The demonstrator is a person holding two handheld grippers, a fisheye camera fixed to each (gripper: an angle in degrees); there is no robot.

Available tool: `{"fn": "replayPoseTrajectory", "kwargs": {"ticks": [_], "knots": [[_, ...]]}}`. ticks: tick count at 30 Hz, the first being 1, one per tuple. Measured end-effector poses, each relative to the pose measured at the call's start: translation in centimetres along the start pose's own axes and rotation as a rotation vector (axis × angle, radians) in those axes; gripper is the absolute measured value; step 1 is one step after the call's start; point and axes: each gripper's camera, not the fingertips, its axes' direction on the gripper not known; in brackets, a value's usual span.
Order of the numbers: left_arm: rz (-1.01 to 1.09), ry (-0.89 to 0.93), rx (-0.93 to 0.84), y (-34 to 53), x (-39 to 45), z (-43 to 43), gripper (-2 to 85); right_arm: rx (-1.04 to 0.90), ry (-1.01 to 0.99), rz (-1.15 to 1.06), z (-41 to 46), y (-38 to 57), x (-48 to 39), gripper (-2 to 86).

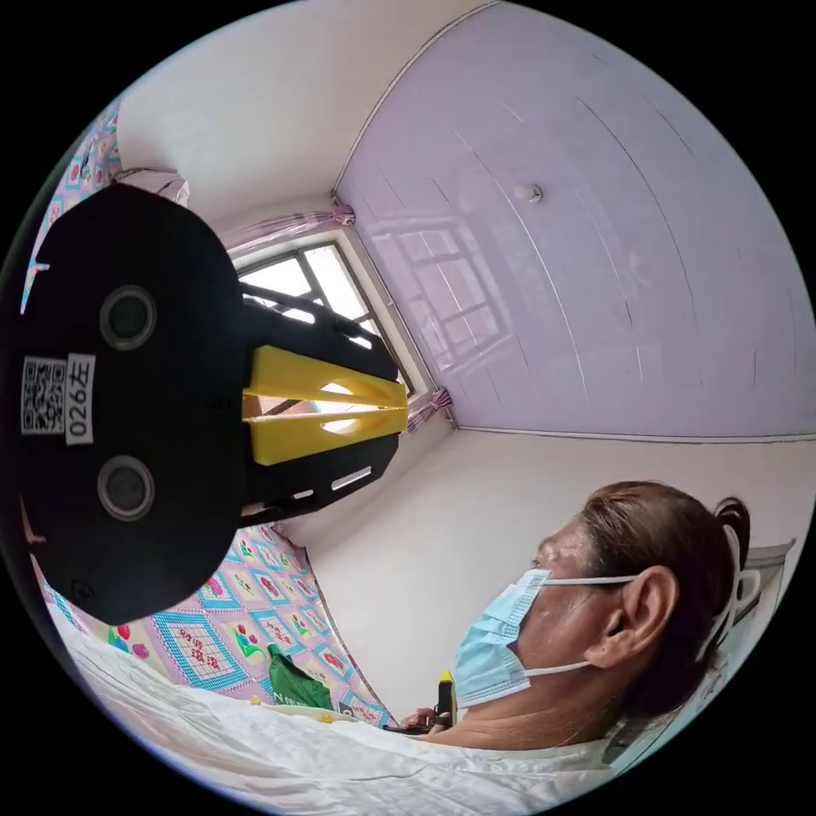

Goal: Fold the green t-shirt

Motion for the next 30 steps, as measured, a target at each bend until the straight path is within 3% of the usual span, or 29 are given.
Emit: {"fn": "replayPoseTrajectory", "kwargs": {"ticks": [8, 13, 23, 30], "knots": [[-0.073, 0.083, 0.086, -1.6, -1.6, 0.2, -0.8, 0.095, 0.026, 0.033, -0.9, 0.8, 3.1, 2.9], [-0.137, -0.105, 0.063, -2.4, -2.2, 0.2, -1.0, 0.038, 0.061, -0.022, -0.5, 0.4, 4.1, -0.7], [-0.327, -0.207, 0.092, -1.5, -5.7, -0.3, -0.9, 0.085, 0.141, -0.05, -1.1, 1.0, 6.0, -1.0], [-0.439, -0.277, 0.056, -0.4, -7.7, -0.4, -1.0, 0.112, 0.086, -0.008, -1.1, 1.8, 7.7, -1.0]]}}
